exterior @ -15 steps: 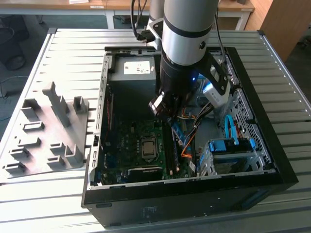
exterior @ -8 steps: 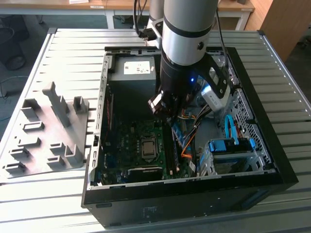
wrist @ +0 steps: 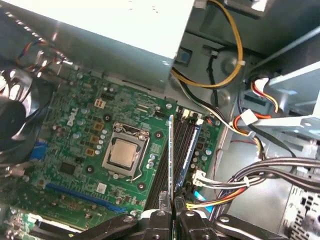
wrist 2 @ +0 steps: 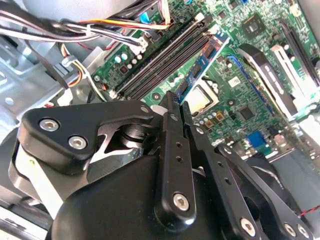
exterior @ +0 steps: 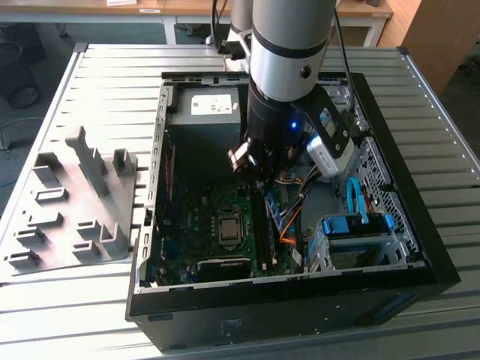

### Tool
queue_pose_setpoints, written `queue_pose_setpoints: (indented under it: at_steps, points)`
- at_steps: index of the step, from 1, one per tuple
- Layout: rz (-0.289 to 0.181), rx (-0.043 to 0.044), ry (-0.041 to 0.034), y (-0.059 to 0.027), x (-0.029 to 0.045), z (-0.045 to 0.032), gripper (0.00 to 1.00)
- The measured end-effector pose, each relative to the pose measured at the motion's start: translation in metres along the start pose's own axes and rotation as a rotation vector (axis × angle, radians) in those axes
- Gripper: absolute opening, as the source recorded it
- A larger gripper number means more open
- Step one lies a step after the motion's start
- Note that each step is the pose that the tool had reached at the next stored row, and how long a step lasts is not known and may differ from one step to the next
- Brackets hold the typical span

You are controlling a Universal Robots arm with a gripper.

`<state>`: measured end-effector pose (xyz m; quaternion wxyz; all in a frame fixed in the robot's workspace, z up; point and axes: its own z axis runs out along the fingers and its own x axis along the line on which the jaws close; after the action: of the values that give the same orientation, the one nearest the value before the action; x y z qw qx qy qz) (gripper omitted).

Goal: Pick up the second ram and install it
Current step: 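Insert the second ram into the second slot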

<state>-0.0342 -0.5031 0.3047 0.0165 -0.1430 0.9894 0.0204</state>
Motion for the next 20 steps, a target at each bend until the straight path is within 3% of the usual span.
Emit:
queue_pose_setpoints:
  at_steps: [20]
  points:
    - [0.168,0.014,-0.0037,0.0,0.0,0.0004,0.14]
